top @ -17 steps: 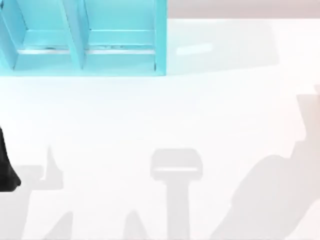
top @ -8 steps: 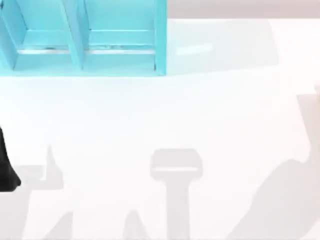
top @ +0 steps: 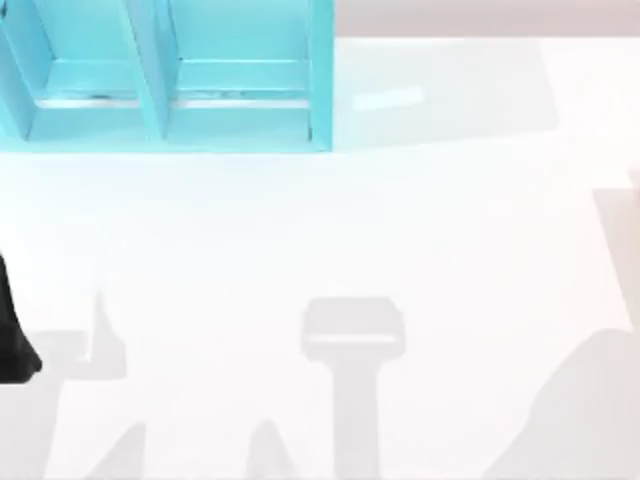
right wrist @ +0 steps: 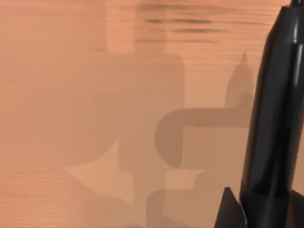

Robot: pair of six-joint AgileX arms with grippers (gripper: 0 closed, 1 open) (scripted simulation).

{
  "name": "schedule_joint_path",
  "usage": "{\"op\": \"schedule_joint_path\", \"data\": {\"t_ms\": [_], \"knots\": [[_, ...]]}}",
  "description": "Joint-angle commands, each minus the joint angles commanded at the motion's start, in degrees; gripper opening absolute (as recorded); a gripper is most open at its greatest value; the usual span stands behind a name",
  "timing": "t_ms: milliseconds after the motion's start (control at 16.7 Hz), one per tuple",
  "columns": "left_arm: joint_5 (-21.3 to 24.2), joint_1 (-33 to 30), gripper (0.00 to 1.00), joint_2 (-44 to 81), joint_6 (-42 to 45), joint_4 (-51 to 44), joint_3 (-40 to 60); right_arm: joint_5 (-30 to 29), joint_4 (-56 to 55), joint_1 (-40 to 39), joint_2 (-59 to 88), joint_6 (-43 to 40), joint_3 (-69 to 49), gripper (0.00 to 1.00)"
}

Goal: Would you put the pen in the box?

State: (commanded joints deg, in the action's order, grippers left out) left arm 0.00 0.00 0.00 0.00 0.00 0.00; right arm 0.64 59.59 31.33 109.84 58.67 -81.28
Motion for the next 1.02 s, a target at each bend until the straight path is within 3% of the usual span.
{"op": "schedule_joint_path", "data": {"t_ms": [660, 1020], "knots": [[0.0, 0.0, 1.0, 0.0, 0.0, 0.0, 0.0, 0.0, 0.0, 0.0, 0.0, 0.0, 0.0, 0.98], [0.0, 0.0, 1.0, 0.0, 0.0, 0.0, 0.0, 0.0, 0.0, 0.0, 0.0, 0.0, 0.0, 1.0]]}}
